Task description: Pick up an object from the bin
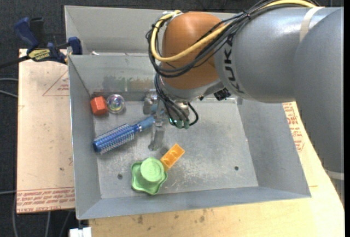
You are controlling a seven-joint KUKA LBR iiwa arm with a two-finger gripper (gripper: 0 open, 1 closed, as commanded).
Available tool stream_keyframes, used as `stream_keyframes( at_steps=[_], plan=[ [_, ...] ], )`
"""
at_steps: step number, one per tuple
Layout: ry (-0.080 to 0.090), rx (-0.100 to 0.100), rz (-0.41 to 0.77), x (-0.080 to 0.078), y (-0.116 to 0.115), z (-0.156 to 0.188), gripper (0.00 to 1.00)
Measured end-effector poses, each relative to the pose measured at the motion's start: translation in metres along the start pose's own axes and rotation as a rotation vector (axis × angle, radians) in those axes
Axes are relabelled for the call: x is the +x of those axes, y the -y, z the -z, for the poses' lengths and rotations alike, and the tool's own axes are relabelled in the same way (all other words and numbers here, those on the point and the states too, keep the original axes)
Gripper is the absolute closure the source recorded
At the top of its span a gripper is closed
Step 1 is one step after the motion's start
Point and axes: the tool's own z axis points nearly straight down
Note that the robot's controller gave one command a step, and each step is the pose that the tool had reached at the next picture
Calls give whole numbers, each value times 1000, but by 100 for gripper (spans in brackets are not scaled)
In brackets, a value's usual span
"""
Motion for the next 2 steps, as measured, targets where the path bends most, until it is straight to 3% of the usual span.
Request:
stream_keyframes(
  at_steps=[1,2],
  plan=[
    [4,-1,1,-49,-10,-113,0],
    [8,-1,1,-51,-10,-108,100]
  ],
)
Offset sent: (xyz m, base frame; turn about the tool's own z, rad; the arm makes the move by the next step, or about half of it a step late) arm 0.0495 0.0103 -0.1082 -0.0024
